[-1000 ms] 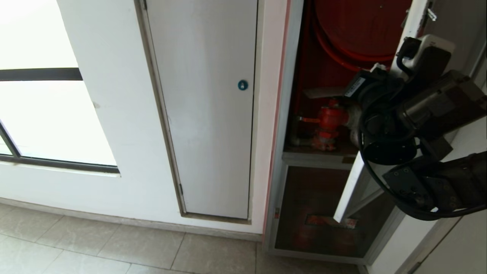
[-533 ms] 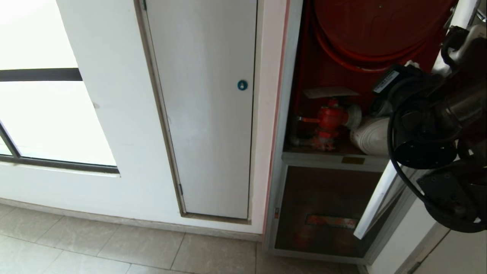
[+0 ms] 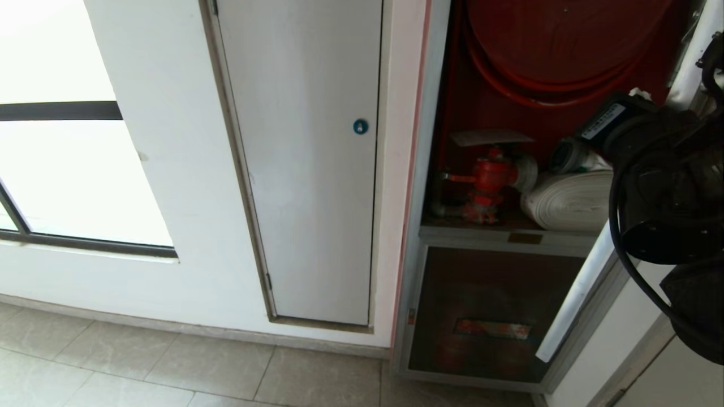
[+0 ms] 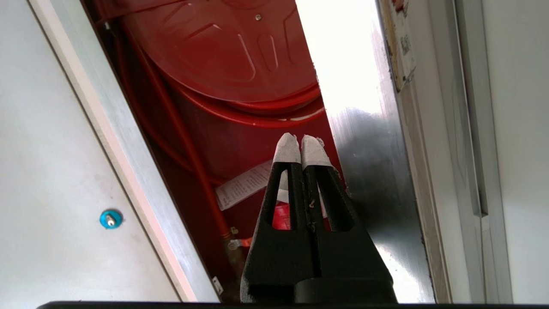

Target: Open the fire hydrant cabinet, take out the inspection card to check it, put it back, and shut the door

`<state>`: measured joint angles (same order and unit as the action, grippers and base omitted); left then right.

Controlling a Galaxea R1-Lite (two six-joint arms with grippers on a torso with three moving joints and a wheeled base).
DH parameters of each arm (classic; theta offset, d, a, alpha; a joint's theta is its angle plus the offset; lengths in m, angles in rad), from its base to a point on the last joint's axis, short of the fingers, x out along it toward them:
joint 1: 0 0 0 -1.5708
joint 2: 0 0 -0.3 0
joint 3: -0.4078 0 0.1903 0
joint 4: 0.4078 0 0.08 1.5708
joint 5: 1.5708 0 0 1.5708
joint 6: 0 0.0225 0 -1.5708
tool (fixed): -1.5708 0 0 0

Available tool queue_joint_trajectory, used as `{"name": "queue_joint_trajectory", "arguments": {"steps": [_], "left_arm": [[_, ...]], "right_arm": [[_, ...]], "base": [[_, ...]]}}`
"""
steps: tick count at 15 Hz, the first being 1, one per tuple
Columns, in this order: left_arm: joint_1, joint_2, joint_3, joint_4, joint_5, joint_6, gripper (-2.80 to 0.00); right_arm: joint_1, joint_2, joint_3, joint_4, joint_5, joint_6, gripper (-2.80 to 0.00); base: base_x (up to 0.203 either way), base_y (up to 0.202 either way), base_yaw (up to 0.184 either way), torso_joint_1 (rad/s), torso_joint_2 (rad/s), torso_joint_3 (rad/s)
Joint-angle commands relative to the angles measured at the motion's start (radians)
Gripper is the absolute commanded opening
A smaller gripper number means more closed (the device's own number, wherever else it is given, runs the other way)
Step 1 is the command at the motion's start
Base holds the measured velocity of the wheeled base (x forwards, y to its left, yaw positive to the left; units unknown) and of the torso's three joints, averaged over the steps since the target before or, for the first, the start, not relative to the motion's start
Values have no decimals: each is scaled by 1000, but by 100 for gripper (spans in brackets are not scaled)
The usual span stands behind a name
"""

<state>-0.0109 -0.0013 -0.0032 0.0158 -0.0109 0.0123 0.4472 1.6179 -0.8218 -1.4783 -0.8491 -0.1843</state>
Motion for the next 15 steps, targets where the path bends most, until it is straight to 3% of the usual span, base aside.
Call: {"name": "queue_joint_trajectory", "arguments": {"steps": [1, 15], "left_arm": [[0, 1, 0, 1, 0, 0, -280], [0, 1, 0, 0, 0, 0, -280]], "right_arm": [[-9, -15, 15, -8, -3, -1, -280], [-114, -109, 115, 77, 34, -3, -280]], "base": [[0, 0, 0, 0, 0, 0], [0, 0, 0, 0, 0, 0]]}}
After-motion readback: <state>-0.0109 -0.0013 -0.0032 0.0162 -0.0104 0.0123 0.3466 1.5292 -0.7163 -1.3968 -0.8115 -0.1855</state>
